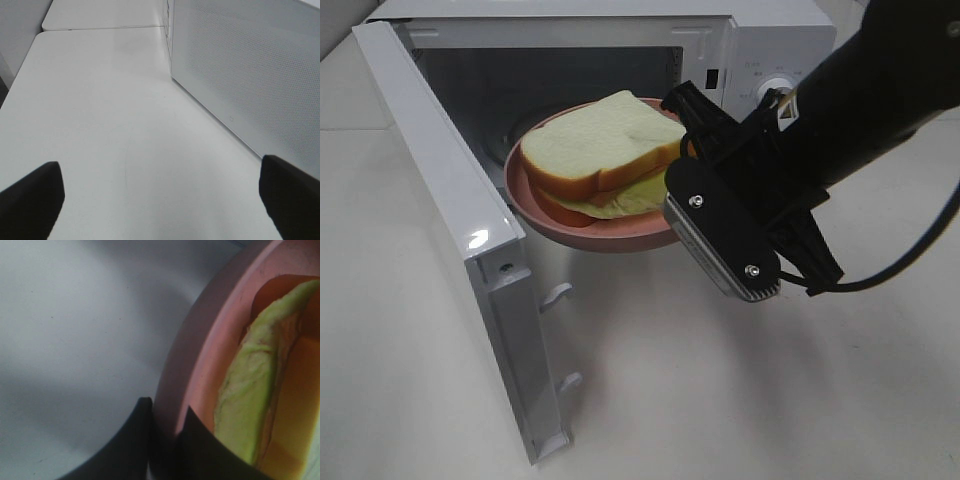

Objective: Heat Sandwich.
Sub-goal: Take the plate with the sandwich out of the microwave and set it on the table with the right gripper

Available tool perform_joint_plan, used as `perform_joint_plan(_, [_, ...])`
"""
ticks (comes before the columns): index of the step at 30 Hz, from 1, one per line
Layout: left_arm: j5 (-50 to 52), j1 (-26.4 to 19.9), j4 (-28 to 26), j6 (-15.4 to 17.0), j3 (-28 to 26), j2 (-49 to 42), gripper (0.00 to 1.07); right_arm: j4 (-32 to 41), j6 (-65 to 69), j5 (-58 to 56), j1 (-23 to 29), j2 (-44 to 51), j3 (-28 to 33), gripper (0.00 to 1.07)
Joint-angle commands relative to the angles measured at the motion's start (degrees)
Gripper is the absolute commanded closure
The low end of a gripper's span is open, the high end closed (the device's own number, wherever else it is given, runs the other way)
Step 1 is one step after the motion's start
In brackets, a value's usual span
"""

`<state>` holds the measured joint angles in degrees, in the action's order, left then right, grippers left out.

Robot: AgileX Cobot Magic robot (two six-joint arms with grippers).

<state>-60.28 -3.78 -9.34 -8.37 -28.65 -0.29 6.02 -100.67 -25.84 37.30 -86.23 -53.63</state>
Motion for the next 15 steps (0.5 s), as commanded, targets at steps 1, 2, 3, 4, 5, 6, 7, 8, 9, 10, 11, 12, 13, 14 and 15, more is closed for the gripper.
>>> perform_joint_plan(1, [0.74, -0.17, 0.00, 0.17, 0.17, -1.60, 0.03, 0.17, 1.32, 1.03, 0.17, 3.04, 1.60, 1.07])
perform_joint_plan(2, [0.74, -0.17, 0.00, 0.17, 0.17, -1.60, 0.03, 0.11, 1.60, 0.92, 0.17, 3.72, 2.35, 1.07])
perform_joint_plan(3, [0.74, -0.17, 0.00, 0.17, 0.17, -1.60, 0.03, 0.11, 2.46, 0.74, 0.17, 5.61, 3.95, 1.07])
perform_joint_plan(4, [0.74, -0.17, 0.00, 0.17, 0.17, -1.60, 0.03, 0.11, 2.81, 0.57, 0.17, 6.36, 4.58, 1.07])
perform_joint_plan(5, [0.74, -0.17, 0.00, 0.17, 0.17, -1.60, 0.03, 0.06, 3.09, 0.29, 0.17, 7.33, 5.39, 1.07])
perform_joint_plan(6, [0.74, -0.17, 0.00, 0.17, 0.17, -1.60, 0.03, 0.06, 3.09, 0.29, 0.17, 7.33, 5.39, 1.07])
perform_joint_plan(7, [0.74, -0.17, 0.00, 0.17, 0.17, -1.60, 0.03, -0.57, 3.90, -0.29, 0.17, 9.11, 6.59, 1.07])
perform_joint_plan(8, [0.74, -0.17, 0.00, 0.17, 0.17, -1.60, 0.03, -1.15, 4.35, -0.63, 0.17, 10.08, 7.28, 1.07])
perform_joint_plan(9, [0.74, -0.17, 0.00, 0.17, 0.17, -1.60, 0.03, -1.43, 5.21, -0.74, 0.17, 11.12, 7.79, 1.07])
perform_joint_plan(10, [0.74, -0.17, 0.00, 0.17, 0.17, -1.60, 0.03, -1.66, 6.25, -0.97, 0.17, 12.20, 8.48, 1.07])
perform_joint_plan(11, [0.74, -0.17, 0.00, 0.17, 0.17, -1.60, 0.03, -1.66, 6.25, -0.97, 0.17, 12.20, 8.48, 1.07])
perform_joint_plan(12, [0.74, -0.17, 0.00, 0.17, 0.17, -1.60, 0.03, -3.04, 7.62, -2.06, 0.17, 14.15, 9.85, 1.07])
perform_joint_plan(13, [0.74, -0.17, 0.00, 0.17, 0.17, -1.60, 0.03, -4.01, 8.54, -2.64, 0.17, 15.24, 10.60, 1.07])
perform_joint_plan(14, [0.74, -0.17, 0.00, 0.17, 0.17, -1.60, 0.03, -4.76, 9.45, -3.15, 0.17, 16.16, 11.17, 1.07])
perform_joint_plan(15, [0.74, -0.17, 0.00, 0.17, 0.17, -1.60, 0.03, -4.76, 9.45, -3.15, 0.17, 16.16, 11.17, 1.07])
